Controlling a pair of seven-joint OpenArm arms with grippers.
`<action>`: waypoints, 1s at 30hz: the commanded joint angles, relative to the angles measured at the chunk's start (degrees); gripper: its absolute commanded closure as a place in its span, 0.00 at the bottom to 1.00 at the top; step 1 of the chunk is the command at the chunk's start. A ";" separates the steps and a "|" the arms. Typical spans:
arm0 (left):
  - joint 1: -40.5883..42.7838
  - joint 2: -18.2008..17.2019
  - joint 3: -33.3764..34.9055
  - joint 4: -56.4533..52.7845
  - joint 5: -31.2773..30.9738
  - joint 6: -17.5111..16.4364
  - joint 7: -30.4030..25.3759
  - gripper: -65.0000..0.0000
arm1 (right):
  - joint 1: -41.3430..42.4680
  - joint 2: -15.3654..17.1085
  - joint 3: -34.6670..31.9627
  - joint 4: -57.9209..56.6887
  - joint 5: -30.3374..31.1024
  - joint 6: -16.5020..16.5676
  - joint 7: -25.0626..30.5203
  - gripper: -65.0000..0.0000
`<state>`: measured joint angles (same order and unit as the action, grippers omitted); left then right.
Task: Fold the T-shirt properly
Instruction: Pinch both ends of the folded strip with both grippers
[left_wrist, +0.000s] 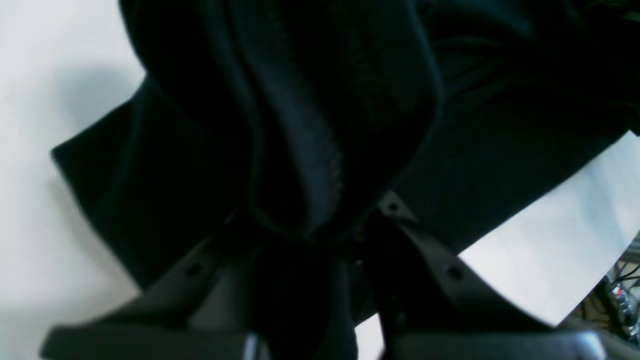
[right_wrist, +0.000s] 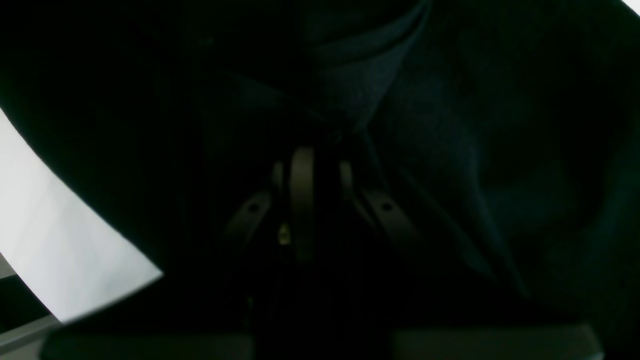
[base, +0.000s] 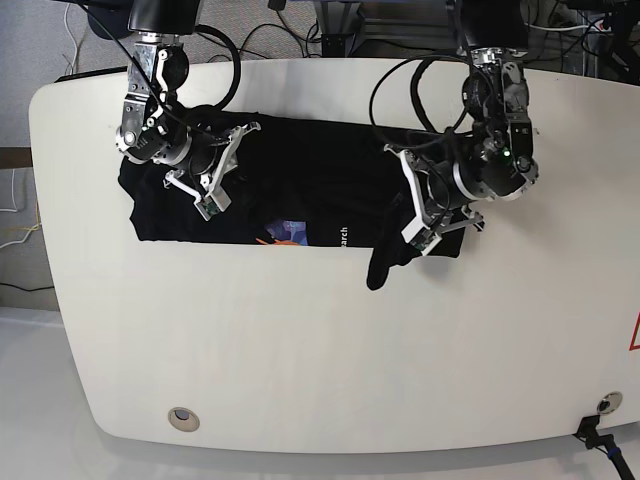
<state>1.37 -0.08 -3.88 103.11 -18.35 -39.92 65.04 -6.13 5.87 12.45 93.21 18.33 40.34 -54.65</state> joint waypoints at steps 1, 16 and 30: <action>-0.88 2.49 0.67 -1.44 1.78 -0.08 -1.52 1.00 | 0.11 0.33 0.17 0.37 -1.32 -0.34 -1.65 0.90; -2.03 2.05 3.66 3.40 -8.60 -0.08 -0.11 0.12 | 1.87 0.24 0.08 0.11 -1.32 -0.34 -1.65 0.90; -1.85 -12.10 -1.79 -7.33 -8.51 -0.08 -7.94 0.12 | 2.04 0.24 0.08 0.37 -1.23 -0.34 -1.65 0.90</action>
<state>0.01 -11.92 -5.56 98.48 -26.11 -39.94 58.00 -4.64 5.72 12.38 92.88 17.87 40.32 -55.70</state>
